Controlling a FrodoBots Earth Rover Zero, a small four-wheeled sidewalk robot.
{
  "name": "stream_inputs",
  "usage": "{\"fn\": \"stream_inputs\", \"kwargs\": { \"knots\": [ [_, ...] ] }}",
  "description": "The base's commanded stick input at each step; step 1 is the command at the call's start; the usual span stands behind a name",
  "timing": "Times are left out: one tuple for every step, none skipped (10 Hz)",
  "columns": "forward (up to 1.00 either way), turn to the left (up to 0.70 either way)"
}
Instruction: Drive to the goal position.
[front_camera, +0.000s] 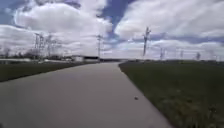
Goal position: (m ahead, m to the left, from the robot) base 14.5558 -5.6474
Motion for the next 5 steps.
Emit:
{"fn": "stream_inputs", "kwargs": {
  "knots": [
    [1.0,0.0],
    [1.0,0.0],
    [1.0,0.0],
    [1.0,0.0],
    [1.0,0.0]
  ]
}}
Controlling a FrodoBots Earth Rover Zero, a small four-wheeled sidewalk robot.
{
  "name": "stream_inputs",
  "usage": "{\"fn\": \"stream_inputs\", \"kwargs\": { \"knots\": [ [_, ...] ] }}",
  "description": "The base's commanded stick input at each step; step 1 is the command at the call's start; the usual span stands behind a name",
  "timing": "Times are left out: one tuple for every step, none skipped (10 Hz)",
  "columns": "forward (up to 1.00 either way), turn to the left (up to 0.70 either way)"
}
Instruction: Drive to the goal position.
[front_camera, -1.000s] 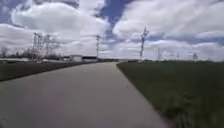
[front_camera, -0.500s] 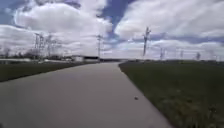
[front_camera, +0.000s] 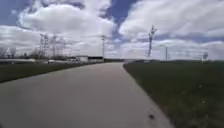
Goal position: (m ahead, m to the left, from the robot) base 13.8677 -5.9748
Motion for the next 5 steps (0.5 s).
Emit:
{"fn": "stream_inputs", "kwargs": {
  "knots": [
    [1.0,0.0],
    [1.0,0.0],
    [1.0,0.0],
    [1.0,0.0],
    [1.0,0.0]
  ]
}}
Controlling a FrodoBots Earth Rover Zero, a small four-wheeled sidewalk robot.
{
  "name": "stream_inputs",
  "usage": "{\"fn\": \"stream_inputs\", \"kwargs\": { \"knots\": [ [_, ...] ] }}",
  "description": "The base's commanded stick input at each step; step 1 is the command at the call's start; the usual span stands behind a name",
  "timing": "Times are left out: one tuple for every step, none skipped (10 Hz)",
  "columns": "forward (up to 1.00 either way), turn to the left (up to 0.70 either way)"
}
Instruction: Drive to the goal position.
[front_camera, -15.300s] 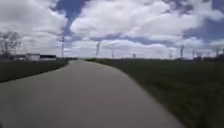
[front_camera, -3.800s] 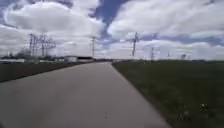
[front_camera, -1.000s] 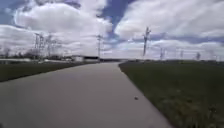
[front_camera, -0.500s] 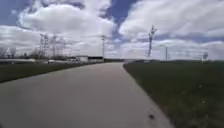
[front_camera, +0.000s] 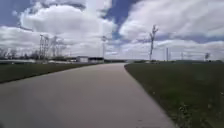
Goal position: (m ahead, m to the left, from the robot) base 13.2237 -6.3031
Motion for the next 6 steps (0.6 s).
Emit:
{"fn": "stream_inputs", "kwargs": {
  "knots": [
    [1.0,0.0],
    [1.0,0.0],
    [1.0,0.0],
    [1.0,0.0],
    [1.0,0.0],
    [1.0,0.0]
  ]
}}
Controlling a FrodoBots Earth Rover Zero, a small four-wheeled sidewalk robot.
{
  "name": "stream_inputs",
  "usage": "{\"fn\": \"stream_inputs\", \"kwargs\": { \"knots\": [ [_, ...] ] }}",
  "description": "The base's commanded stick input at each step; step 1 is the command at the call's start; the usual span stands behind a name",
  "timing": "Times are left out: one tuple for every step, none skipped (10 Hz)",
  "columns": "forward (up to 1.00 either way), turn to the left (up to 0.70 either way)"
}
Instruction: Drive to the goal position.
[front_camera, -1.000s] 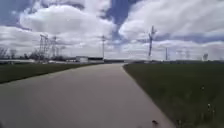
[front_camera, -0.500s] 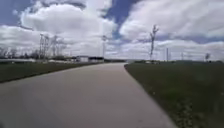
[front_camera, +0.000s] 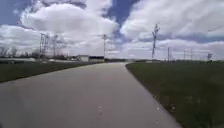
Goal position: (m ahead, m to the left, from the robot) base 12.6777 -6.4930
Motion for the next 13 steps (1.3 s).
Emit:
{"fn": "stream_inputs", "kwargs": {
  "knots": [
    [1.0,0.0],
    [1.0,0.0],
    [1.0,0.0],
    [1.0,0.0],
    [1.0,0.0],
    [1.0,0.0],
    [1.0,0.0],
    [1.0,0.0],
    [1.0,0.0],
    [1.0,0.0],
    [1.0,0.0],
    [1.0,0.0],
    [1.0,0.0]
  ]
}}
